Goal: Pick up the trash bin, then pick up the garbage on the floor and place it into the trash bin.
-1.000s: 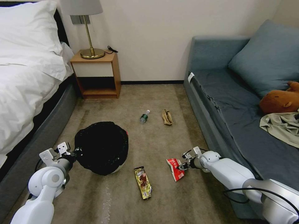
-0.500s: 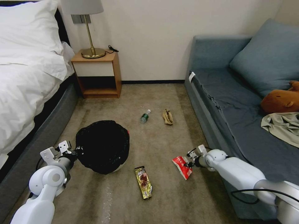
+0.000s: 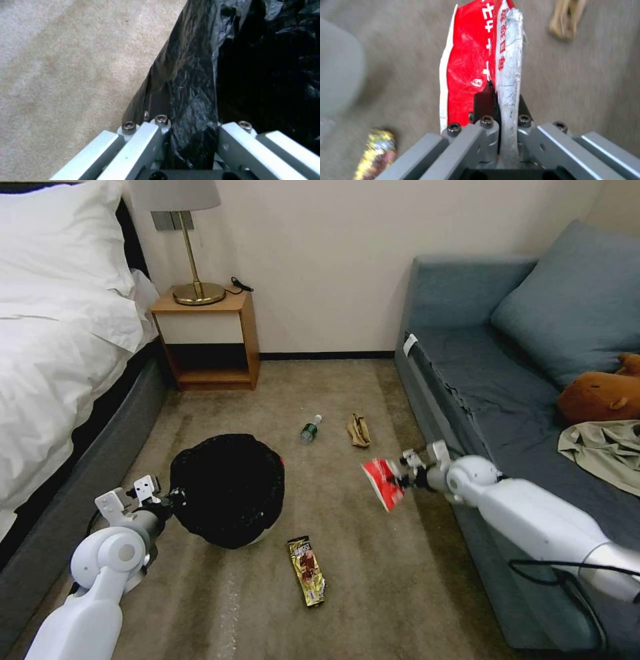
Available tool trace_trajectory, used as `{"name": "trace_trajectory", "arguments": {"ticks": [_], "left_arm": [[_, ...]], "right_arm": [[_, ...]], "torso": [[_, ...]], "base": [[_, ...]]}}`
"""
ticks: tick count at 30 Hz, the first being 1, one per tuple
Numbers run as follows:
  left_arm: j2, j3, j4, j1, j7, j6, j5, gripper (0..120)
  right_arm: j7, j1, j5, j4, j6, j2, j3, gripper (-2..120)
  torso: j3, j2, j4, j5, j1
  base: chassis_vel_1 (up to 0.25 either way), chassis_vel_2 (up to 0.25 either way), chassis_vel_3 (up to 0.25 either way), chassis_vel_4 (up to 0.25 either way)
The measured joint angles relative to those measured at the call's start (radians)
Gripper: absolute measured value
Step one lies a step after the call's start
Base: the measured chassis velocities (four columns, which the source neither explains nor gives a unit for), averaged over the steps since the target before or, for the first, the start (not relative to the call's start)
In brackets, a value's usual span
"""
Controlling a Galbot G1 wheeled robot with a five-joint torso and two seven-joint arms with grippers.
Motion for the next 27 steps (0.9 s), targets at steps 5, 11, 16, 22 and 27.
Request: {"name": "trace_trajectory", "arguments": {"ticks": [5, 11, 16, 22, 27], "left_arm": [[0.0, 0.012, 0.037, -0.017, 0.013, 0.002, -0.015, 2], [0.005, 0.015, 0.064, -0.022, 0.034, 0.002, -0.016, 2], [0.009, 0.027, 0.081, -0.032, 0.048, 0.002, -0.017, 2], [0.007, 0.043, 0.081, -0.039, 0.05, 0.007, -0.014, 2], [0.001, 0.055, 0.072, -0.042, 0.05, 0.01, -0.003, 2]], "right_arm": [[0.042, 0.049, 0.045, 0.125, -0.012, -0.023, 0.012, 0], [0.075, 0.086, 0.084, 0.193, -0.014, -0.032, 0.017, 0], [0.106, 0.132, 0.137, 0.283, -0.016, -0.036, 0.03, 0], [0.13, 0.175, 0.202, 0.379, -0.009, -0.038, 0.031, 0], [0.152, 0.212, 0.248, 0.503, 0.006, -0.043, 0.0, 0]], "torso": [[0.0, 0.0, -0.0002, 0.0001, 0.0], [0.0, 0.0, 0.0, 0.0002, 0.0], [0.0, 0.0, -0.0001, 0.0001, 0.0], [0.0, 0.0, 0.0, 0.0001, 0.0], [0.0, 0.0, -0.0001, 0.0, 0.0]], "base": [[0.0, 0.0, 0.0, 0.0], [0.0, 0.0, 0.0, 0.0], [0.0, 0.0, 0.0, 0.0], [0.0, 0.0, 0.0, 0.0], [0.0, 0.0, 0.0, 0.0]]}}
